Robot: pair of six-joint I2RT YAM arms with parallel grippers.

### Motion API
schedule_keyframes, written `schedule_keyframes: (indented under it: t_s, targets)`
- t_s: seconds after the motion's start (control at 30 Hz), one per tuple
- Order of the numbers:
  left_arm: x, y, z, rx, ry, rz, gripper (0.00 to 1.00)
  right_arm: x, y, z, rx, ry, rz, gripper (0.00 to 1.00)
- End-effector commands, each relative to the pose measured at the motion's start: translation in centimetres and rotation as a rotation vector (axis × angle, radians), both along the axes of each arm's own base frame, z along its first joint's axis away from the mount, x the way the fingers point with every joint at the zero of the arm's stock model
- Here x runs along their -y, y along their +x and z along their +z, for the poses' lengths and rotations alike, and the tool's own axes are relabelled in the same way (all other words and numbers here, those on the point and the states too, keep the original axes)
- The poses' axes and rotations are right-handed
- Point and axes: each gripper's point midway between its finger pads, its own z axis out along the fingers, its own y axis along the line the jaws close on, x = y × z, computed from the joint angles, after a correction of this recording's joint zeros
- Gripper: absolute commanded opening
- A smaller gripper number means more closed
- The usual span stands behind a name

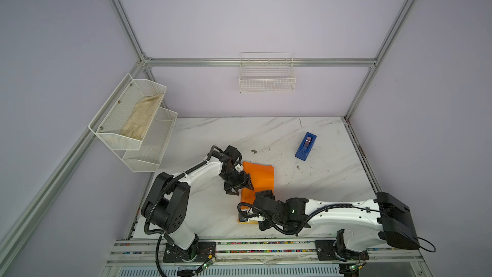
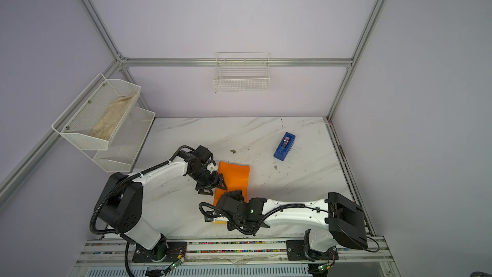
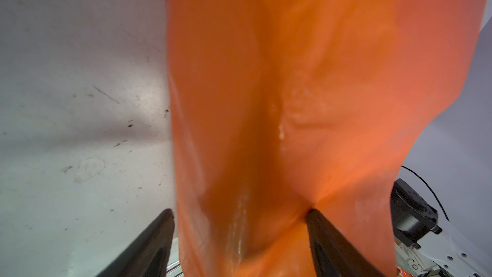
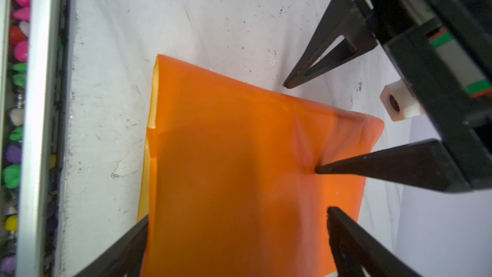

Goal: Wrap a gift box in wrapping paper
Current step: Move the gift box onto the wrapping paper, then adjust the wrapping paper for the gift box.

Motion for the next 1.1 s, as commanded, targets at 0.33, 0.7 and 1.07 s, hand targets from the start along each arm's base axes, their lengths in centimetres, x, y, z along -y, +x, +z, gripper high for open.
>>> schedule_keyframes:
  t_s: [0.33, 0.7, 1.07]
  targets:
    - [-1.6, -1.4, -2.1, -0.045, 0.094, -0.020, 0.77, -1.8, 0.1, 12.1, -0.372, 0.539, -0.204, 0.97]
    - [-1.6, -1.2, -1.8, -0.040, 0.092, -0.018, 0.77, 9.3, 12.6, 4.4, -1.039, 0.887, -1.248, 0.61]
    - [-1.6, -1.3, -2.0, -0.046, 0.097, -0.020, 0.77, 8.1, 11.3, 2.1, -1.429, 0.989, -1.162, 0.42]
